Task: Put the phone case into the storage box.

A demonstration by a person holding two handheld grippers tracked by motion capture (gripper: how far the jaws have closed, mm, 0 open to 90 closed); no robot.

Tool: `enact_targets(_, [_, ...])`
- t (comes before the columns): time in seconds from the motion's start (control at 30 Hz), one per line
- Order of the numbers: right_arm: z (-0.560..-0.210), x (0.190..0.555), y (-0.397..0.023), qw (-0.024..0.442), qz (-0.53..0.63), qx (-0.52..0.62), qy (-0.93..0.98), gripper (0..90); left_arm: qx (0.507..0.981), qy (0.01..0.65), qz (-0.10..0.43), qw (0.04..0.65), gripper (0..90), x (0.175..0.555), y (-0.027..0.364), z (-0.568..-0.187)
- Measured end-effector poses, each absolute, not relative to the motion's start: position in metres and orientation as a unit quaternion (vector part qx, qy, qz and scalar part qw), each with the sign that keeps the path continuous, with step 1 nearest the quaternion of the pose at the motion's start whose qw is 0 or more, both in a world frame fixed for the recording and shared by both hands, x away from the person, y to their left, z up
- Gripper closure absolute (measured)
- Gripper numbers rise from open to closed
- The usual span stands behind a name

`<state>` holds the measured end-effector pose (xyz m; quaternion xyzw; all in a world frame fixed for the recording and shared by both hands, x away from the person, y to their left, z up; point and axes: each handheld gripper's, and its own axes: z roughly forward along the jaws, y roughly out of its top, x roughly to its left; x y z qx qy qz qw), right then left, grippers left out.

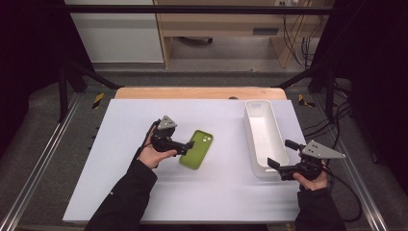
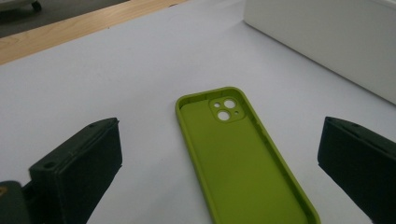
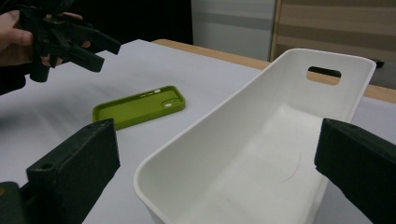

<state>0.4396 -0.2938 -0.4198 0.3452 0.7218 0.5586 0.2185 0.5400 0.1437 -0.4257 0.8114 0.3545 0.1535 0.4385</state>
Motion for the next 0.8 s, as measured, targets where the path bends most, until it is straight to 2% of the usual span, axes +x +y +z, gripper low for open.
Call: enact_targets(0.8, [-0.42, 0.44, -0.294, 0.217, 0.558, 0.345, 0.723, 0.6, 0.828, 0.387, 0.137, 0.383, 2.4, 0.552, 0.131, -0.453])
